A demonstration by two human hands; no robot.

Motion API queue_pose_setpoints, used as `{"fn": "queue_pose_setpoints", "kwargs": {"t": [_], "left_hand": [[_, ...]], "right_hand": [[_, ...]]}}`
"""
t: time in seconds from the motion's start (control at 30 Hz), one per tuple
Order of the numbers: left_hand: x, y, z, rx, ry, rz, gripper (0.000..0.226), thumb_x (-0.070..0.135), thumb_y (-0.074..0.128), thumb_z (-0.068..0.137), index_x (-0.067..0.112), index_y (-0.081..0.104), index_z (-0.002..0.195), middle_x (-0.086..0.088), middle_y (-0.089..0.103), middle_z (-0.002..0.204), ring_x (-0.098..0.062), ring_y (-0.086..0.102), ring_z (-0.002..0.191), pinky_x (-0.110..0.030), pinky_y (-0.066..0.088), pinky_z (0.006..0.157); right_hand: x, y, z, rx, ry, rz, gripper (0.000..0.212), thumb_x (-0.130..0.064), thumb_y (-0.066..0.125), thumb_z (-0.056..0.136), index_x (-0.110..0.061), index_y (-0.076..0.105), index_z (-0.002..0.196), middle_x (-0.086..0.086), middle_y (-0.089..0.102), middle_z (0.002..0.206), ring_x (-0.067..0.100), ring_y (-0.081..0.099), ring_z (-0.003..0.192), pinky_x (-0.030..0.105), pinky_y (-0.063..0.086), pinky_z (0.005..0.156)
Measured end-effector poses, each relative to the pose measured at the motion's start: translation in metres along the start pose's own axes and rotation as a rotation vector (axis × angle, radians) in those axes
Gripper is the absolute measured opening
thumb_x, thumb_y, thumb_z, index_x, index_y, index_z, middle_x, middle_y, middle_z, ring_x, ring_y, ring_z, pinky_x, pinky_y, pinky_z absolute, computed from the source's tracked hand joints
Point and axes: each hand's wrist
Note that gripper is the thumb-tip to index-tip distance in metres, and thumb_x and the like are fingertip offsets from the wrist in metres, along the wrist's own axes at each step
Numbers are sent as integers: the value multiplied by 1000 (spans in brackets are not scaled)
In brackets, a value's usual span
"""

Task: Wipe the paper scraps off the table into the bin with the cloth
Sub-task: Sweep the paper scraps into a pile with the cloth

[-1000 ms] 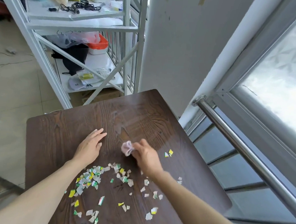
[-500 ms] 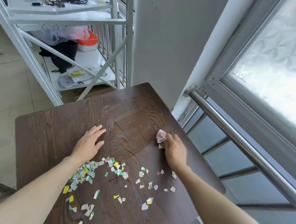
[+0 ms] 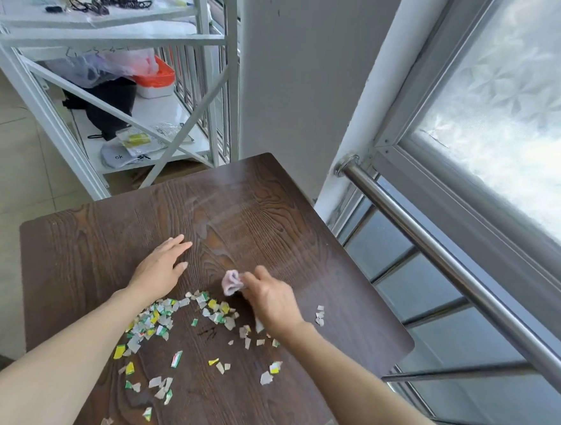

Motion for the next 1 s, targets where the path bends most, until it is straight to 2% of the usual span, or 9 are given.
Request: {"fn": "queue_pose_setpoints", "kwargs": {"t": [0.13,0.27,0.37,0.43,0.53,0.7,0.8,0.93,1.0], "left_hand": [[3,-3,-10,8,-3,7,46,16,49,95,19,41,140,2,29,155,-18,24,143,-41,26,115],[1,-8,-22,31,-48,27,43,16,48,95,19,45,138,2,33,153,-20,31,139,-41,30,113],[-5,-7,-29,49,-91,53,42,15,47,95,19,46,137,0,34,152,-22,30,139,-42,30,113],[-7,-4,-31,34,-90,72,43,14,46,95,19,44,139,-1,32,153,-23,28,141,-42,28,115],[-6,3,-33,25,-117,51,45,15,43,97,18,39,141,-2,27,155,-22,21,144,-41,23,117],[-1,12,-36,28,-152,46,46,14,38,98,18,36,143,-2,23,157,-22,15,145,-41,20,118],[2,15,-40,28,-163,37,45,13,35,99,19,36,143,-1,23,157,-20,14,146,-39,19,118],[1,15,-53,28,-151,29,45,10,35,98,19,39,142,0,25,156,-19,17,145,-39,22,118],[0,13,-62,44,-142,24,45,9,36,97,18,41,141,-1,28,155,-20,22,144,-38,24,117]], "right_hand": [[58,-48,-3,69,25,-56,11,-23,59,91,-14,58,97,3,53,81,21,52,49,30,44,40],[126,-74,-27,31,182,-197,14,-30,51,94,-20,53,103,2,42,82,31,56,60,40,47,50],[151,-69,-58,-9,325,-208,17,-28,44,97,-23,50,111,6,44,87,33,55,72,38,45,58],[143,-57,-75,32,387,-147,21,-30,40,97,-28,48,117,4,47,88,29,53,79,33,38,63],[103,-40,-87,76,389,-74,16,-28,40,97,-26,50,109,3,51,88,28,53,80,33,34,65],[26,-11,-96,5,365,20,14,-17,45,90,-21,48,103,3,53,86,26,55,73,35,40,57],[-10,6,-89,-41,298,29,18,-10,52,83,-18,51,99,6,56,78,28,58,61,32,32,46],[-23,4,-81,-89,166,59,33,-10,49,85,-21,53,116,10,59,83,35,60,64,32,29,49],[-12,-7,-79,-107,111,79,26,-18,47,91,-23,50,116,8,57,85,36,61,66,34,33,49]]}}
Point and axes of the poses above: each hand's wrist, its own z-axis towards the middle knuckle, its own y-axis out of the palm, x = y × z
